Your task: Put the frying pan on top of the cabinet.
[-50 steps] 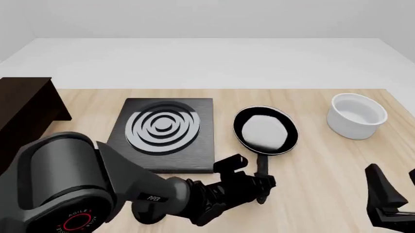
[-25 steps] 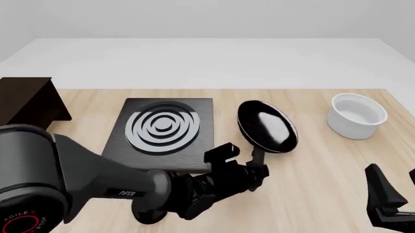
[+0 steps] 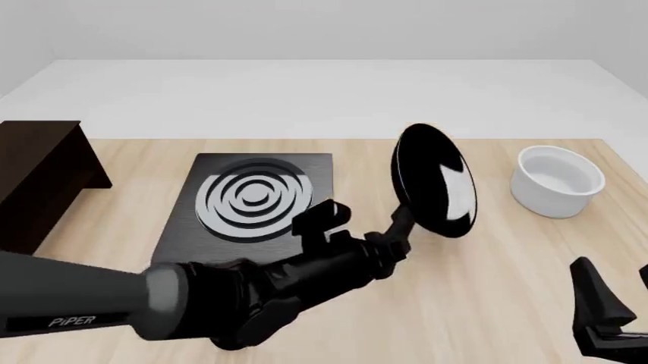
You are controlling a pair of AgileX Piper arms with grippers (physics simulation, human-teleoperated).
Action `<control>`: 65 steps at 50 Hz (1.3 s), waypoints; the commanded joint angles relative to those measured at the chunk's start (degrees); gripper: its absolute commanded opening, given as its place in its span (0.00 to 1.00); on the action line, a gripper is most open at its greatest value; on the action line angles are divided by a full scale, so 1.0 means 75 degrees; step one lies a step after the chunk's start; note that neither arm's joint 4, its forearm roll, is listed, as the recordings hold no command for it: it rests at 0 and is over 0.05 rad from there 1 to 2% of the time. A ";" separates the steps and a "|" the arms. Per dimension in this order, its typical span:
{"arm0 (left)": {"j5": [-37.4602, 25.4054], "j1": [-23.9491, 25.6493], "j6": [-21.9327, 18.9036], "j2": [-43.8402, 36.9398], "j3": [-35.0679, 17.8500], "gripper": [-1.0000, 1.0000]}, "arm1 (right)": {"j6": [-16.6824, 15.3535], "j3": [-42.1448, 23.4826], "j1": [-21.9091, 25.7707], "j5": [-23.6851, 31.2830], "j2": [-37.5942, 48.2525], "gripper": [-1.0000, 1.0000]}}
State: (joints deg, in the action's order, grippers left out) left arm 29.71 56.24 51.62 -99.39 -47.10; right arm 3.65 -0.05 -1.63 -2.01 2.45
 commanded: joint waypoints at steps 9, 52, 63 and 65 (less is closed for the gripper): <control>-0.0276 -0.0160 -0.0130 0.1764 0.0365 0.00 | -0.0018 -0.0003 0.0004 -0.0001 -0.0007 1.00; -0.0770 -0.4749 0.0557 0.5219 0.1655 0.00 | -0.0056 -0.0013 0.0009 0.0098 -0.0126 1.00; -0.0309 -0.5279 0.1246 0.5927 0.2256 0.00 | -0.0098 -0.0004 0.0029 0.0166 -0.0188 1.00; -0.0275 -0.5385 0.1364 0.5981 0.2321 0.00 | -0.0103 -0.0005 0.0033 0.0119 -0.0138 1.00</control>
State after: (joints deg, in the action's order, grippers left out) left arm 25.31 20.52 58.12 -59.74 -31.53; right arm 3.12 -0.12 -1.50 -1.11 1.36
